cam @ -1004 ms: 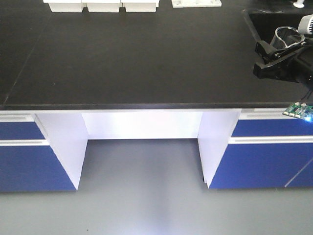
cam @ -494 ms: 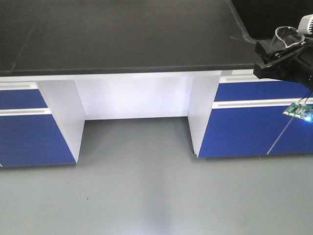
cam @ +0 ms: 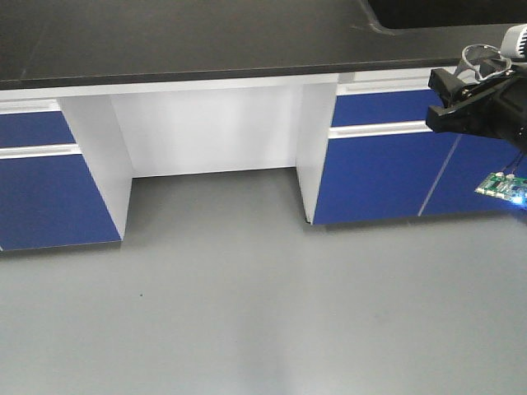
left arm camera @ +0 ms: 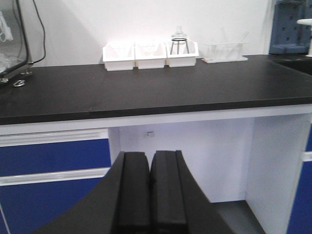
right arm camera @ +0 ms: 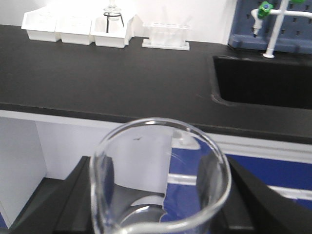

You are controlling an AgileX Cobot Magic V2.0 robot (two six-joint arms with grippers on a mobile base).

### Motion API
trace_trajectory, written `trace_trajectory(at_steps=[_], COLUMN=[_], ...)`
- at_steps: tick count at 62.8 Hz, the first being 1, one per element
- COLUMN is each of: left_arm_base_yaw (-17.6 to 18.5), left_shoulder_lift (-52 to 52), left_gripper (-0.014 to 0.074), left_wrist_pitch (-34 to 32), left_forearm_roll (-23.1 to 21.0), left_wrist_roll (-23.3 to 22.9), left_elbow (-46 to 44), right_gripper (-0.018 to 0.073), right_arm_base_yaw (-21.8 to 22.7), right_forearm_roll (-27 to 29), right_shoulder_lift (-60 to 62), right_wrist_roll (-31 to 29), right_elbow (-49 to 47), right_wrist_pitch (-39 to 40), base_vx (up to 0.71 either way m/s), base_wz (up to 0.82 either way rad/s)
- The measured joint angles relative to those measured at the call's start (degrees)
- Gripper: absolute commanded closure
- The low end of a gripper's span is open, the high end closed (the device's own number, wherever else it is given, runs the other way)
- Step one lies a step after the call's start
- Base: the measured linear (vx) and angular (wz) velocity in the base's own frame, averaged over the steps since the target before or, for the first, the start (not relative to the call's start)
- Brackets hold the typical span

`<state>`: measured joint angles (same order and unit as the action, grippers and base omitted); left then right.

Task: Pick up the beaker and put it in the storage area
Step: 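Drive the base away from the bench holding the beaker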

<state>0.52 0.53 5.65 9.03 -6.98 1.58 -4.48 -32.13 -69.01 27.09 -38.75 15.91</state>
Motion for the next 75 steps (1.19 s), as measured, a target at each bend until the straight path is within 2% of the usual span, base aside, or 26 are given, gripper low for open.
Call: trace_trajectory(at_steps=[75], left_arm_base_yaw=[0.0], left_shoulder_lift=[0.0], left_gripper=[0.0603], left_wrist_pitch=[0.0], left_forearm_roll=[0.0], left_wrist_roll=[0.0], left_elbow=[0.0], right_gripper=[0.0564], right_arm_base_yaw=[0.0], right_forearm_roll=[0.0], right_shoulder_lift=[0.0], right_wrist_roll=[0.0], right_elbow=[0.0], right_wrist_pitch=[0.0], base_vx=[-0.11], base_wz=[-0.51])
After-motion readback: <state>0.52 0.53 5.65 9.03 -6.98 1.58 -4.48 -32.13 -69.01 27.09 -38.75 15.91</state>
